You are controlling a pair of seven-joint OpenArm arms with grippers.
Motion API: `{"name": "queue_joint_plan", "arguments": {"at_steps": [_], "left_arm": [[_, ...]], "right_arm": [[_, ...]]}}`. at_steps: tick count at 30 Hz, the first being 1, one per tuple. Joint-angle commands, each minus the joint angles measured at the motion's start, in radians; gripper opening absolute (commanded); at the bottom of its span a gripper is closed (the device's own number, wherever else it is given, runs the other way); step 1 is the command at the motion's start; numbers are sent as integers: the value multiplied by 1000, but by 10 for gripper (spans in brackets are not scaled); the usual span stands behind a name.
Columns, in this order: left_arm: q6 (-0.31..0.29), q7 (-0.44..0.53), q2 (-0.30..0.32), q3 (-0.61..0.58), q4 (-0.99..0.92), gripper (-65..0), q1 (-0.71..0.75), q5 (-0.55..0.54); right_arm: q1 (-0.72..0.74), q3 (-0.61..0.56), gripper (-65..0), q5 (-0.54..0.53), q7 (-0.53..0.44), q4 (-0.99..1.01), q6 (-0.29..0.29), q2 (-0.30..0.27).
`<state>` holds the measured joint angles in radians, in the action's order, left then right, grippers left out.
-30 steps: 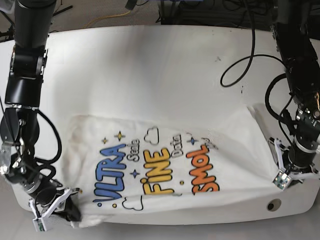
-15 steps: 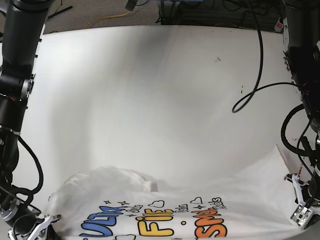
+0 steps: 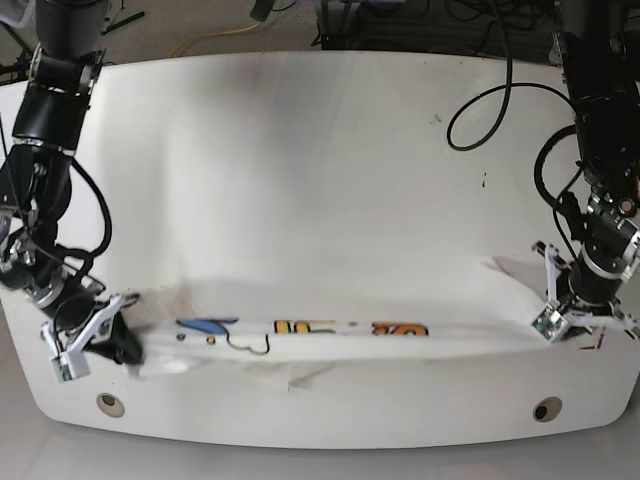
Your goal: Fold the T-shirt properly
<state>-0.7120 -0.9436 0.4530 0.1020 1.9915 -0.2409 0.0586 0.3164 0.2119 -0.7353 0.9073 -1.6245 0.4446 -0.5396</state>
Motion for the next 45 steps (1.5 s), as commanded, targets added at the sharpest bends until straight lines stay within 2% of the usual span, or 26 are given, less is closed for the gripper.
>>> {"name": "queue_joint_plan", "arguments": {"at_steps": [1, 3, 8, 12, 17, 19, 23, 25, 32, 35, 37, 38, 42, 45], "left_arm": [[14, 8, 14, 9, 19, -650, 81, 16], [14, 8, -16, 12, 19, -650, 150, 17], [14, 8, -46, 37, 19, -650, 309, 17], [14, 10, -96, 40, 18, -650, 409, 20], [14, 10, -101, 41, 16, -650, 484, 20], [14, 10, -101, 43, 16, -650, 503, 22], [14, 10, -101, 83, 13, -650, 542, 22], [14, 10, -102, 100, 13, -650, 549, 22], [14, 10, -95, 114, 13, -646, 599, 24], [14, 10, -76, 112, 12, -579, 622, 24], [14, 10, -75, 110, 12, -529, 638, 24], [14, 10, -73, 109, 12, -499, 650, 24], [14, 10, -73, 112, 12, -424, 657, 24], [14, 8, -75, 138, 12, -397, 656, 22]], "right_arm": [[-53, 47, -650, -5, -24, -53, 0, 0], [-139, 71, -650, -5, -24, -87, 0, 28], [-316, 148, -650, -3, -24, -153, 0, 94], [-428, 185, -650, -3, -24, -173, 0, 117], [-517, 197, -650, -3, -24, -185, 0, 121], [-543, 197, -650, -5, -24, -187, 0, 146], [-601, 199, -645, -5, -24, -211, 0, 158], [-626, 199, -598, -5, -24, -230, 0, 161], [-707, 258, -369, -5, -24, -276, 0, 235], [-739, 272, -273, -5, -24, -282, 0, 246], [-759, 286, -230, -5, -24, -305, 0, 252], [-768, 294, -212, -5, -24, -317, 0, 252], [-753, 303, -212, -5, -24, -320, 0, 249], [-692, 301, -212, 1, -23, -299, -8, 249]]}}
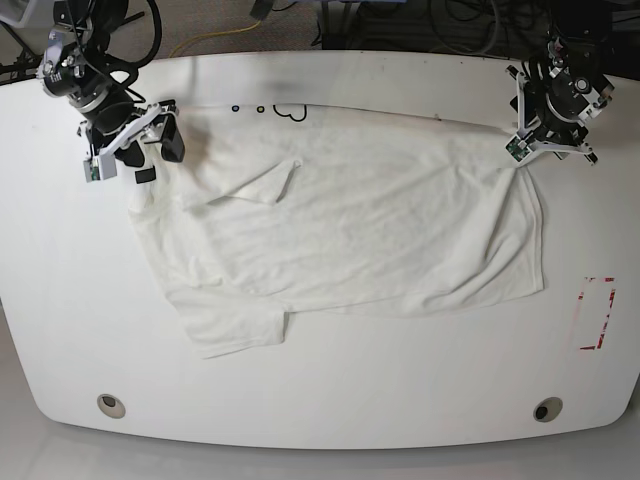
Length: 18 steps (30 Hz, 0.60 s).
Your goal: Fold the T-shirt properly
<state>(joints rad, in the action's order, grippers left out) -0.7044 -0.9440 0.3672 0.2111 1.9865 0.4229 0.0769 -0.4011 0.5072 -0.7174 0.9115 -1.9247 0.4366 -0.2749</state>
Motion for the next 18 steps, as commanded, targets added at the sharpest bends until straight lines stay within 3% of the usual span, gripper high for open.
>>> {"name": "queue_joint_plan", "arguments": {"at_steps": [1, 7, 11, 18], "left_arm": [[6, 9, 10, 43, 17, -392, -8, 1], [6, 7, 2, 130, 20, -369, -81, -4], [6, 4, -47, 244, 18, -369, -138, -27], [6, 3, -46, 321, 18, -369, -164, -90]], "right_arm": [[46, 5, -212, -17, -27, 20, 0, -16], [229, -2, -212, -15, -27, 193, -2, -30], [370, -31, -212, -14, -27, 377, -2, -76], [591, -101, -212, -14, -39, 687, -2, -154]]}}
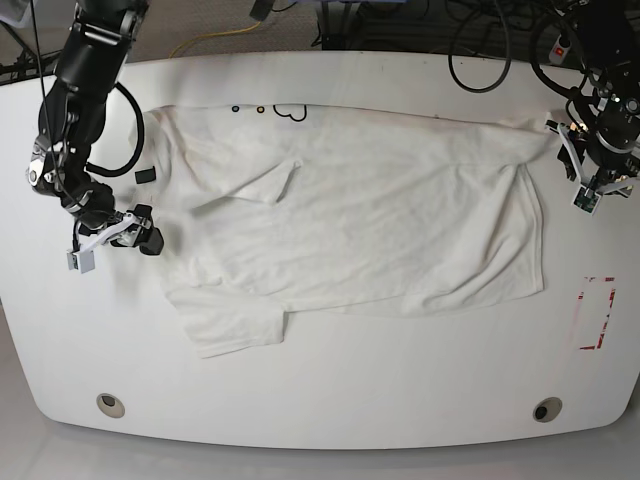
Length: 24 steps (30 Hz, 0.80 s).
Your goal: Fold the T-shirt properly
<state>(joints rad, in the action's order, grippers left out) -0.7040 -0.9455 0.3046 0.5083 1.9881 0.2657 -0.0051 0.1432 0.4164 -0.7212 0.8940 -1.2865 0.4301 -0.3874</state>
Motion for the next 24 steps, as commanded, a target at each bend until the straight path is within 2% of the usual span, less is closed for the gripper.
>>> {"name": "queue_joint_plan", "arguments": {"at_steps": [1, 9, 13, 17, 19, 24], "left_arm": [[6, 6, 17, 28, 17, -369, -7, -14], [6, 6, 8, 54, 14, -369, -35, -23], [6, 6, 8, 56, 14, -367, -47, -19], [6, 6, 8, 57, 3, -364, -73, -19], [6, 6, 8, 57, -8, -358, -95, -19], [6, 6, 6, 57, -48, -251, -159, -19]], "right_arm": [[66, -24, -212, -8, -32, 80, 5, -52], [220, -233, -212, -8, -223, 385, 8, -144], [247, -328, -212, -10, -302, 491, 13, -161], [243, -382, -212, -15, -313, 496, 13, -152], [240, -388, -212, -15, -312, 494, 13, -121], [200, -388, -212, -13, -310, 433, 8, -77]]}}
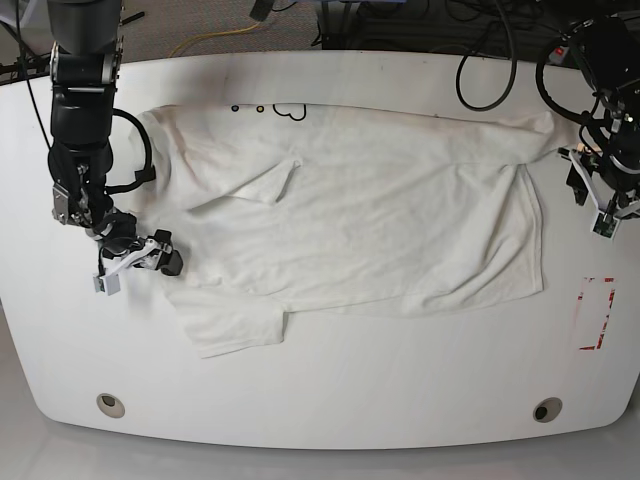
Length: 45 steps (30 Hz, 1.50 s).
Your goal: Fold the T-shirt properly
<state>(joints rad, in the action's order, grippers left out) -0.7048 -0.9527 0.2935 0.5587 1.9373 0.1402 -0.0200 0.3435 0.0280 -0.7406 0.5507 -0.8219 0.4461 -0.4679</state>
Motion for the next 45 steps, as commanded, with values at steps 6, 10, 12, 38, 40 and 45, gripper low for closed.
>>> {"name": "queue_joint_plan", "arguments": {"at_steps": [6, 10, 12, 38, 40, 45], "left_arm": [[96, 13, -10, 4, -60, -186, -136, -4], [130, 13, -17, 5, -167, -186, -216, -4], [150, 13, -17, 5, -218, -186, -247, -4], [118, 145, -72, -4, -846, -183, -512, -10], [116, 156, -75, -4, -847, -183, -512, -10], [116, 160, -101, -4, -898, -188, -526, -10]], "right_arm": [[-17, -1, -287, 8, 33, -66, -11, 24], [-17, -1, -525, 8, 32, -66, -11, 25], [-17, -1, -617, 8, 32, -69, -11, 25], [-10, -3, -650, 8, 33, -70, -5, 24], [-10, -3, -650, 8, 33, -70, -5, 24], [-13, -3, -650, 8, 33, -72, -5, 24]]}}
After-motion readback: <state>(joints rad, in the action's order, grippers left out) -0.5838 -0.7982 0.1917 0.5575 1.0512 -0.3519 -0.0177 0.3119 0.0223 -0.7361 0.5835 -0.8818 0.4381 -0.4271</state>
